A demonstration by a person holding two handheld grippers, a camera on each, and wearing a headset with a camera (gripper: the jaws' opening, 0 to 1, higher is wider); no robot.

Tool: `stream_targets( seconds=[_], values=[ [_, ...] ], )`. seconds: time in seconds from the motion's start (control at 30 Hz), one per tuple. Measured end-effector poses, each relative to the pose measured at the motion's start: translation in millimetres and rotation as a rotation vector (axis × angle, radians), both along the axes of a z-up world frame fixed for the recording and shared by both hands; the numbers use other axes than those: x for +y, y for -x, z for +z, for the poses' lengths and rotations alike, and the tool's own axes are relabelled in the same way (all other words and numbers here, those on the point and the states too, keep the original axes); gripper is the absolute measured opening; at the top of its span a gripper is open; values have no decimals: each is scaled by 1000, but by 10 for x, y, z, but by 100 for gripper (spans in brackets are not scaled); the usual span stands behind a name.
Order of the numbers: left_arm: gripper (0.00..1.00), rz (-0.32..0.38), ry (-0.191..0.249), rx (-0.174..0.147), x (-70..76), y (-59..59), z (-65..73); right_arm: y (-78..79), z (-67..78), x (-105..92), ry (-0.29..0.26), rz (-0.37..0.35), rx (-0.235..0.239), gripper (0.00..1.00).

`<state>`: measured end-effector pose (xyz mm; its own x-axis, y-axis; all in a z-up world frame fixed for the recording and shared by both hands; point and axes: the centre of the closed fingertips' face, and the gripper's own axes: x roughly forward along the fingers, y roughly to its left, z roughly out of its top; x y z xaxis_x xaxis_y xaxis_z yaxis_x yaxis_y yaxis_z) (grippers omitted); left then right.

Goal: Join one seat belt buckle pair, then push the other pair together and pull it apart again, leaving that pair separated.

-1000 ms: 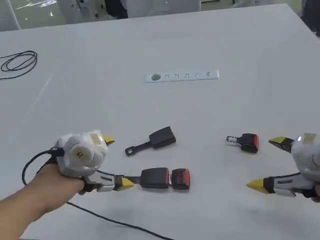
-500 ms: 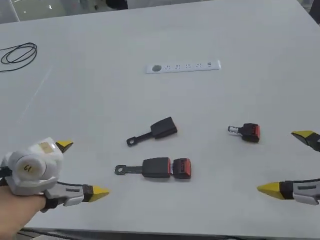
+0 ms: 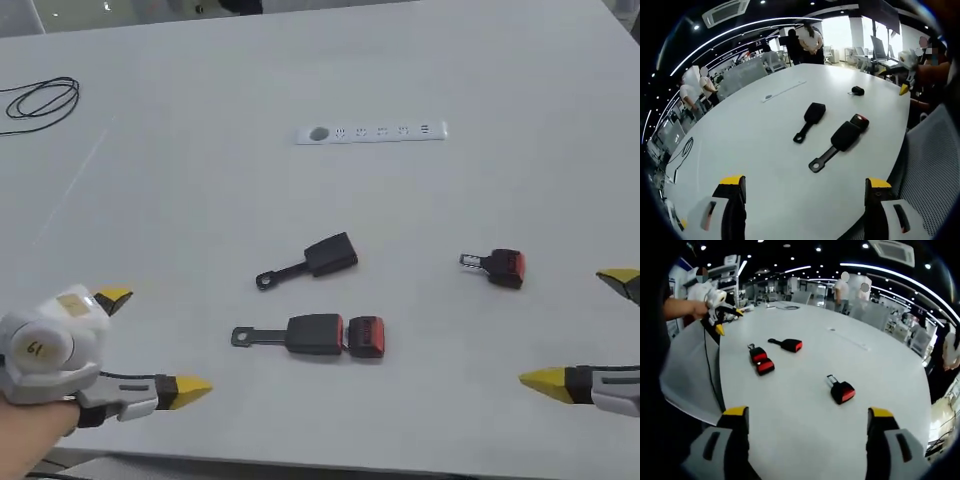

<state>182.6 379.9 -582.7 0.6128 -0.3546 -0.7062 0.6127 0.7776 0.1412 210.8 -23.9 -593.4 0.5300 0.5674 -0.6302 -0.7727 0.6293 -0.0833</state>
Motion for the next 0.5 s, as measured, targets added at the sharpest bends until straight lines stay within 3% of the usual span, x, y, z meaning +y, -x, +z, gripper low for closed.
stream_targets(
  seconds=[0.5],
  values=[
    [100, -20, -24, 21, -14, 16, -48, -13, 28, 26, -6, 3, 9, 100]
  ],
)
